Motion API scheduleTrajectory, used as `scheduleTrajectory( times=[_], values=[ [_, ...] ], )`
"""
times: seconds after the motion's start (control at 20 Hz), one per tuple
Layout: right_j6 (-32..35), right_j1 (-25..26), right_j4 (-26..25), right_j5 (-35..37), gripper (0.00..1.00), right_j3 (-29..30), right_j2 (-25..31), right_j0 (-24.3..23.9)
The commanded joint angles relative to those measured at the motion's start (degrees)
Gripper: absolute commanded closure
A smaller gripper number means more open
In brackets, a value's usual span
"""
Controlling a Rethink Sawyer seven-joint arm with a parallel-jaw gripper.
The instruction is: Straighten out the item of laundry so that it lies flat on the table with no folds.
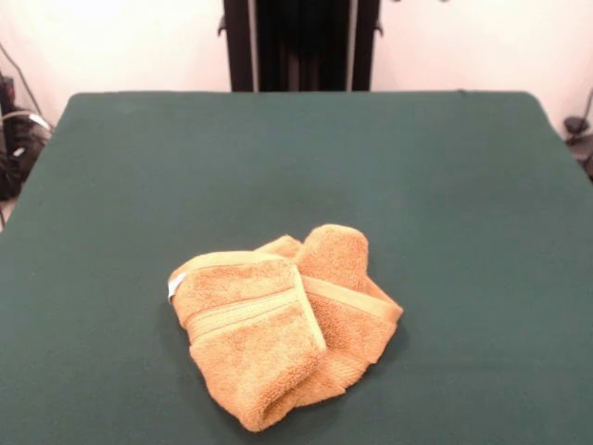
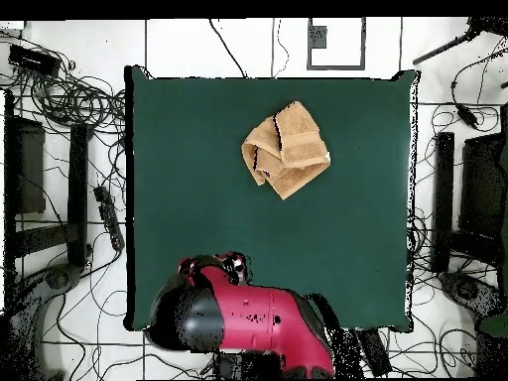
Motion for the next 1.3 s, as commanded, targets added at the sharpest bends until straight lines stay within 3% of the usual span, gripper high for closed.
scheduleTrajectory(
  times=[0.05,1.0,1.3],
  values=[
    [7.6,11.2,-4.1,-4.8,0.00,-6.8,0.5,-0.8],
    [6.9,28.2,-8.6,-18.0,0.00,-16.9,-0.8,-2.7],
    [5.0,29.5,-11.0,-16.0,0.00,-21.5,-3.9,-0.3]
  ],
)
